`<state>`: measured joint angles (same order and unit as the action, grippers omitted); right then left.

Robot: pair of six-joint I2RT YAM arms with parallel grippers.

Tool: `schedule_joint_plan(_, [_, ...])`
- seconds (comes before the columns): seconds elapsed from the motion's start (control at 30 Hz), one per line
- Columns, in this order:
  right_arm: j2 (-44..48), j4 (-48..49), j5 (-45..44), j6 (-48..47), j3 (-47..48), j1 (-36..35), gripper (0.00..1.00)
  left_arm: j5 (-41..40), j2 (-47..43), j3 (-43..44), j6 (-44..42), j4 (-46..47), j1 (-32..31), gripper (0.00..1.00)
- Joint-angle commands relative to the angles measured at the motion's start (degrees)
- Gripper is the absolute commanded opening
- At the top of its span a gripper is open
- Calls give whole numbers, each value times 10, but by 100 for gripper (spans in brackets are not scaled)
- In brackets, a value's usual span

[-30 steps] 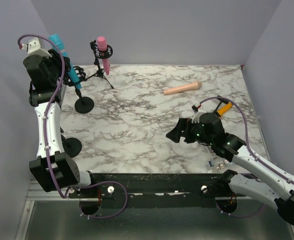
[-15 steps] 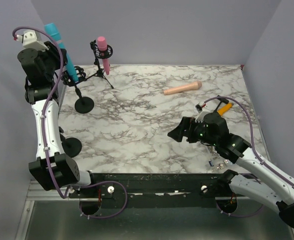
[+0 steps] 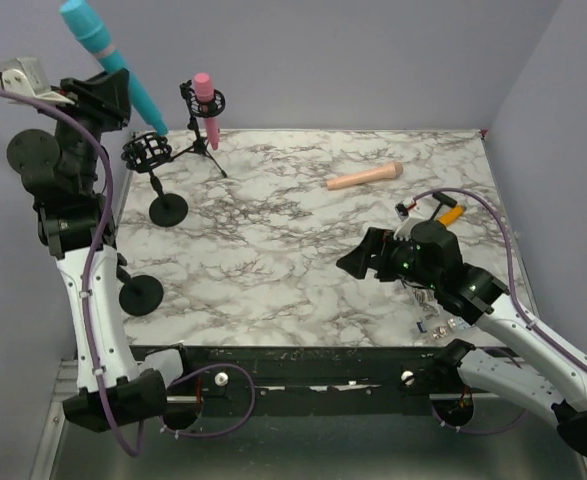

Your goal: Remove the microphone from the stand

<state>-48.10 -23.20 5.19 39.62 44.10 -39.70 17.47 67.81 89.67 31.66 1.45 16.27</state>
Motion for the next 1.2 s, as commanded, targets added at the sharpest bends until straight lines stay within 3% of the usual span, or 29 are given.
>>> schedule_joint_plan(0.0, [-5,41,20,8,9,-2,100,119,-60,-130,96,65,-69,0])
schedule_joint_plan(0.13, [-12,105,60,38,-7,-2,100,132,-69,-208,62,84,-213,0])
schedule_joint_plan(0.37, [-6,179,69,90,-28,-2,100,289,50,-200,71,83,-343,0])
schedule_joint_plan(0.53, [-11,186,43,98,-19,-2,100,394,122,-202,122,127,-395,0])
schedule_joint_plan(0.67, [-19,198,28,96,-2,-2,95,381,136,-220,118,123,-441,0])
schedule_joint_plan(0.97, [-51,261,30,91,1,-2,69,373,165,-216,106,85,-486,0])
schedule_joint_plan(1.17, [-42,288,12,96,-9,-2,65,364,168,-203,78,41,-496,0])
